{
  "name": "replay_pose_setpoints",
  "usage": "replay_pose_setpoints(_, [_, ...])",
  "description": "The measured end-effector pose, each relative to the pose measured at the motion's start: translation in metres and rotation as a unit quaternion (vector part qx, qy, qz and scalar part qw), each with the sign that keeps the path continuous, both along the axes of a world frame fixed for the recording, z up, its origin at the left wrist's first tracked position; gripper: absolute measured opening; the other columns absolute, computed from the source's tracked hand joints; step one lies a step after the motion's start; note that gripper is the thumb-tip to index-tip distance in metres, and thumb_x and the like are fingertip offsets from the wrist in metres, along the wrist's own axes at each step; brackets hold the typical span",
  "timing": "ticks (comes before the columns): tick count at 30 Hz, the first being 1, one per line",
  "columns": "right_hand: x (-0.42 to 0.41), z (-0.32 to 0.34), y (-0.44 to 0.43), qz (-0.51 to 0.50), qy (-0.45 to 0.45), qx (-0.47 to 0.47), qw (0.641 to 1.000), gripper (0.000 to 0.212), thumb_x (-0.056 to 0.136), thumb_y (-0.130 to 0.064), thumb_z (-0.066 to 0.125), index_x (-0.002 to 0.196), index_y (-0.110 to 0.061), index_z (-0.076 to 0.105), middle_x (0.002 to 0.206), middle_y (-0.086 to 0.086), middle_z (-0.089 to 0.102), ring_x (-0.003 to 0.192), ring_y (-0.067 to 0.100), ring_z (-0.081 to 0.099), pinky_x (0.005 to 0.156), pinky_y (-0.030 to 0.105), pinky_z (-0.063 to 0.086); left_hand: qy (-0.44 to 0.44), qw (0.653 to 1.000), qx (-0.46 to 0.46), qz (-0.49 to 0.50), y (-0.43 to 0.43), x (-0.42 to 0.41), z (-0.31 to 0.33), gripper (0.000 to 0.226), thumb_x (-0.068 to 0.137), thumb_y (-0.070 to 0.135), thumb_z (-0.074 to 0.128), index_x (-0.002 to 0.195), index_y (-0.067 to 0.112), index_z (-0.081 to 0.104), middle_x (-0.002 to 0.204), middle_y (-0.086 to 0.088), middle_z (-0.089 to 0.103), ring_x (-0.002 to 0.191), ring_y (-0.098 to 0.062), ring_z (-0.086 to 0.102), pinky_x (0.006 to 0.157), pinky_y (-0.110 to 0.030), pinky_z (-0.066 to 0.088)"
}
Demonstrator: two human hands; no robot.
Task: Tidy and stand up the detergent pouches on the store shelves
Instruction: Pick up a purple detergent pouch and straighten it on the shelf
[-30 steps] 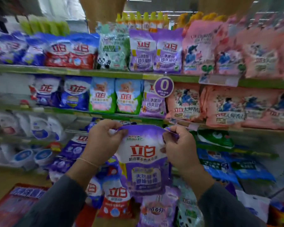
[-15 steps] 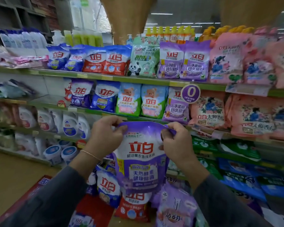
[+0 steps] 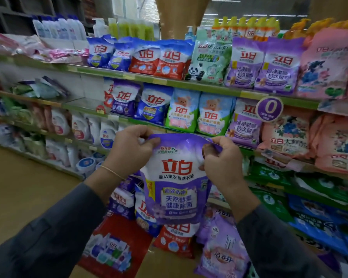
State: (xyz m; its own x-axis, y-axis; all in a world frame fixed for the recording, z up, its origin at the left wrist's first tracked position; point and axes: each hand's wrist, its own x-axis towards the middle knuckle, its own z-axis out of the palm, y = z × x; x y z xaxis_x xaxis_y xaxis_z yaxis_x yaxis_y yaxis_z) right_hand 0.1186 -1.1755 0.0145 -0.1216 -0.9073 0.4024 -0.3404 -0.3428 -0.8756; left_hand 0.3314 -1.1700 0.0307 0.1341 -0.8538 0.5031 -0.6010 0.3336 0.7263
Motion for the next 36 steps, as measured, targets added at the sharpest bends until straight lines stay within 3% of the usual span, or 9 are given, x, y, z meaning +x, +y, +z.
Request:
replay_pose_setpoints(2, [0.011,0.001,-0.005,0.009,0.001,-0.005,1.000,0.030,0.098,-0.012,0.058,0.076,-0.031,0.050,0.080,0.011,0.061,0.073,0.047,0.067,0.066,0.059,0.057,-0.007,1.000,-0.006,0.008,-0.002,0.011,0.001,0.018,0.086,0.014,0.071,0.073,0.007,0.062,0.075,-0.015,0.064,0.071,-0.027,0.061,0.060,-0.029,0.053])
replay_pose_setpoints(9, [0.054,-0.004,-0.036,0.024,0.011,-0.016,1.000,0.031,0.096,-0.012,0.059,0.076,-0.034,0.052,0.078,0.007,0.062,0.069,0.043,0.068,0.060,0.058,0.057,0.000,0.999,-0.011,0.032,-0.020,0.049,0.000,0.014,0.088,0.013,0.069,0.078,0.004,0.064,0.072,-0.003,0.064,0.065,-0.003,0.060,0.052,-0.011,0.049])
replay_pose_setpoints(13, [0.082,-0.011,-0.067,0.029,0.008,-0.018,0.999,0.029,0.093,-0.012,0.059,0.076,-0.035,0.053,0.079,0.005,0.064,0.070,0.041,0.068,0.061,0.056,0.058,-0.015,0.998,-0.012,0.055,-0.045,0.077,-0.006,0.014,0.088,0.014,0.069,0.079,0.003,0.065,0.074,-0.005,0.066,0.069,-0.014,0.063,0.054,-0.016,0.053])
replay_pose_setpoints(17, [0.114,-0.014,-0.105,0.029,0.001,-0.015,0.999,0.020,0.088,-0.021,0.057,0.077,-0.039,0.058,0.077,0.007,0.066,0.067,0.039,0.069,0.059,0.055,0.058,-0.011,0.998,-0.002,0.055,-0.079,0.105,-0.008,0.016,0.087,0.011,0.069,0.074,0.007,0.062,0.070,0.004,0.062,0.069,-0.012,0.062,0.052,-0.009,0.047])
replay_pose_setpoints(23, [0.158,-0.013,-0.165,0.040,-0.018,-0.008,0.999,0.034,0.091,-0.018,0.058,0.077,-0.049,0.059,0.079,0.004,0.065,0.070,0.038,0.069,0.062,0.055,0.059,-0.003,0.998,0.010,0.055,-0.140,0.149,-0.007,0.015,0.088,0.012,0.069,0.077,0.002,0.064,0.074,-0.005,0.065,0.072,-0.014,0.065,0.055,-0.020,0.055])
replay_pose_setpoints(28, [0.190,-0.006,-0.206,0.043,-0.029,0.000,0.999,0.051,0.094,-0.010,0.061,0.073,-0.057,0.059,0.078,-0.005,0.062,0.074,0.037,0.070,0.066,0.057,0.059,0.026,0.998,0.014,0.050,-0.182,0.180,-0.001,0.014,0.089,0.012,0.068,0.077,0.008,0.062,0.078,-0.004,0.064,0.078,-0.013,0.066,0.057,-0.020,0.055])
replay_pose_setpoints(31, [0.206,-0.004,-0.230,0.042,-0.034,-0.011,0.998,0.040,0.094,-0.008,0.062,0.075,-0.043,0.059,0.078,-0.005,0.062,0.075,0.036,0.070,0.066,0.057,0.059,0.032,0.999,0.010,0.043,-0.202,0.196,0.003,0.015,0.089,0.012,0.067,0.075,0.011,0.062,0.079,-0.001,0.063,0.079,-0.009,0.065,0.057,-0.014,0.053])
replay_pose_setpoints(36, [0.236,-0.003,-0.262,0.044,-0.028,-0.021,0.998,0.039,0.093,-0.004,0.062,0.075,-0.039,0.057,0.077,-0.006,0.060,0.073,0.039,0.069,0.063,0.058,0.059,0.036,0.998,0.009,0.045,-0.229,0.224,0.003,0.013,0.090,0.011,0.066,0.078,0.006,0.063,0.078,0.001,0.063,0.076,-0.008,0.064,0.054,-0.010,0.050])
